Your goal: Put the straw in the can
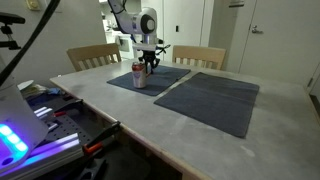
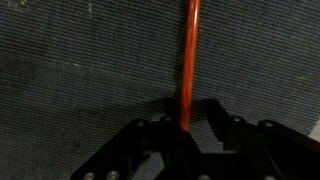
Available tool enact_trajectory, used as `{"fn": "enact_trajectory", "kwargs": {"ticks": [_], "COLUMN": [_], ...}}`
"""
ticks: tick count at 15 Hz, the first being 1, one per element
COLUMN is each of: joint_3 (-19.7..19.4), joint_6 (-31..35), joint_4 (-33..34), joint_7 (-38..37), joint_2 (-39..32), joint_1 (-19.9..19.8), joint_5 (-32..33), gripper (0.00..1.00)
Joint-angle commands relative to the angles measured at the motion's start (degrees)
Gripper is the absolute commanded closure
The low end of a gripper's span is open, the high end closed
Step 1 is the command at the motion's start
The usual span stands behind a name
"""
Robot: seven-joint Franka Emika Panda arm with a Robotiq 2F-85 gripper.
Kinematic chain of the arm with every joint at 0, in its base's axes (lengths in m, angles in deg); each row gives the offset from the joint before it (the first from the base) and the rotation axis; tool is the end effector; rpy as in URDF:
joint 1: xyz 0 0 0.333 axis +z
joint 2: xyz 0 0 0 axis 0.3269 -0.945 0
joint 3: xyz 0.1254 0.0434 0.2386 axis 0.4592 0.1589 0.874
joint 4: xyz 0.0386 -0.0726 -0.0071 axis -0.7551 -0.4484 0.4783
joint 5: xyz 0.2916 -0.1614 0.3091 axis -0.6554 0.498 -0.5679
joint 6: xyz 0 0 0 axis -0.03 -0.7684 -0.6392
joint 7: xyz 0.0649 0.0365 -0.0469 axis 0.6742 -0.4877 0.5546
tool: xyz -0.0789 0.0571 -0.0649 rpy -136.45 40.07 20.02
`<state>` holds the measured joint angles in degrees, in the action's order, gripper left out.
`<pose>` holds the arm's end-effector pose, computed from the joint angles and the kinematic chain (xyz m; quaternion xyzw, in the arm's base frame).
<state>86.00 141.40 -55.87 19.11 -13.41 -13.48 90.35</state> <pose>0.6528 0.1371 0.0563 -0.9821 -0.1866 0.0196 0.0148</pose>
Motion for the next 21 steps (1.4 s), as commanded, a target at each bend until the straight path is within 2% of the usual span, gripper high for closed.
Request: {"fn": "enact_trajectory", "kwargs": {"ticks": [1, 3, 5, 7, 8, 13, 21], "joint_3": [0.5, 0.3, -0.5, -1.5, -2.1, -3.1, -3.0], "joint_6": [0.0, -0.3, -1.0, -2.1, -2.6, -5.0, -6.8], "joint_4": [-0.3, 0.0, 0.5, 1.0, 1.1, 1.7, 2.1], "joint_7": [0.8, 0.7, -0.5, -2.7, -4.2, -9.0, -7.4], "joint_2": [0.1, 0.0, -0.3, -0.6, -0.8, -1.2, 0.5], "joint_1": [-0.7, -0.8, -0.5, 0.0, 0.2, -0.7, -0.7], "joint_5": [-0.7, -0.6, -0.3, -0.3, -0.3, -1.6, -1.3], "gripper": [0.78, 0.85, 0.84, 0.98, 1.00, 0.98, 0.98]}}
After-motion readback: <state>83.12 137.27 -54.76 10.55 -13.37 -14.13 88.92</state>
